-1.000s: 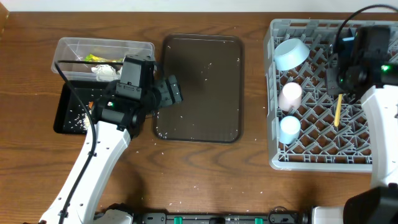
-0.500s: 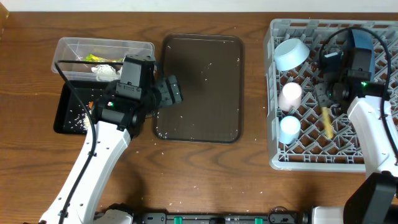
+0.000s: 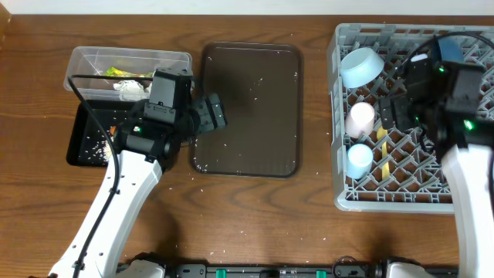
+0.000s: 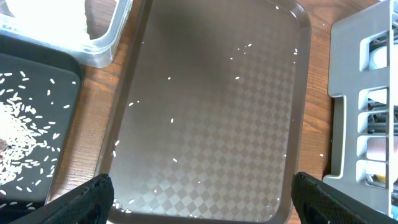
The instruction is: Sort waste into correct bins and load items into the dishwasher rack
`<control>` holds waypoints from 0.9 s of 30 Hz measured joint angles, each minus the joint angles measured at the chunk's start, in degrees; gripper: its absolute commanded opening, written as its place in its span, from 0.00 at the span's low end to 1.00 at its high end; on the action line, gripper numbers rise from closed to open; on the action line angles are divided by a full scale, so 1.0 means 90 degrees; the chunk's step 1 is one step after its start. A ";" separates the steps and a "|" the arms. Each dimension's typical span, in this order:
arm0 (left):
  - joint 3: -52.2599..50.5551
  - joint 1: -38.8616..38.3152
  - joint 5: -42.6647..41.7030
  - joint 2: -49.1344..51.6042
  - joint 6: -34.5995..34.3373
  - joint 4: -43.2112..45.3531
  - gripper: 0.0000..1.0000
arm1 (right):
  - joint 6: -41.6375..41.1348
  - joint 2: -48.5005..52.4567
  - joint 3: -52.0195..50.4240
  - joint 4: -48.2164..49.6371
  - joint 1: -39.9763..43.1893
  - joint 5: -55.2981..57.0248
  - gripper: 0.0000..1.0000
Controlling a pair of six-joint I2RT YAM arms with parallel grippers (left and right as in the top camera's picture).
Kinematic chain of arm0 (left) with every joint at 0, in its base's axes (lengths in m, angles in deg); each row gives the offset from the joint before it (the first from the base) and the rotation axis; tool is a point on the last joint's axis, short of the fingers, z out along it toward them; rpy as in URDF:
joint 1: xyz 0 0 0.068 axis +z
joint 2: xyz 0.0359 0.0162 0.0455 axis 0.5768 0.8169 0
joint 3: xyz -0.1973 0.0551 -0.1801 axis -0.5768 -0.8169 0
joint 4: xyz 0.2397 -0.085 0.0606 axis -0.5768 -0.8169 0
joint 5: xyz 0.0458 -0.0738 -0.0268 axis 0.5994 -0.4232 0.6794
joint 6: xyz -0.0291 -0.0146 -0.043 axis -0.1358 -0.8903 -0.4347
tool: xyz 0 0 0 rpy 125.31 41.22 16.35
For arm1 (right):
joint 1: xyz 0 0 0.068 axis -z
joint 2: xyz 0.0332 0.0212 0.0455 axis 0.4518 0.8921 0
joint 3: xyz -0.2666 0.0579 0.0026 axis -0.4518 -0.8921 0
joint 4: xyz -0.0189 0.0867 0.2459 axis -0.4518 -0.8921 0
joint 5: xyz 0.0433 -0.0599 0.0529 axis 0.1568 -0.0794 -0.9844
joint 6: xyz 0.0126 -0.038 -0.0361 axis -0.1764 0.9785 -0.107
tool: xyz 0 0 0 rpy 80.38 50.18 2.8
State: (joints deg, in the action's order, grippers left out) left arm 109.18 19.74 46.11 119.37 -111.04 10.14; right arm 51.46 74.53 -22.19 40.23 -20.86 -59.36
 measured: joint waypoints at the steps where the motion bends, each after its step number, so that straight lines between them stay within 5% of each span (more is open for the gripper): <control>1: 0.0000 0.0000 0.0000 0.0000 0.0002 -0.0002 0.93 | -0.0022 -0.0294 0.0005 -0.0032 -0.0063 -0.0160 0.99; 13: 0.0000 0.0000 0.0000 0.0000 0.0002 -0.0005 0.93 | -0.0624 -0.3378 0.0126 -0.0488 -0.0272 -0.1841 0.99; 22: 0.0000 0.0000 0.0000 0.0000 0.0007 -0.0002 0.93 | -0.0702 -0.4860 0.0119 -0.1739 -0.0270 -0.1061 0.99; 27: 0.0000 0.0000 0.0000 0.0000 0.0005 0.0000 0.93 | -0.0981 -0.5316 -0.0338 -0.1226 -0.0216 -0.0534 0.99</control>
State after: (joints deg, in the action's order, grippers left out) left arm 109.18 19.74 46.11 119.37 -110.99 10.14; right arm 42.63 26.68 -25.23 29.19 -22.80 -64.17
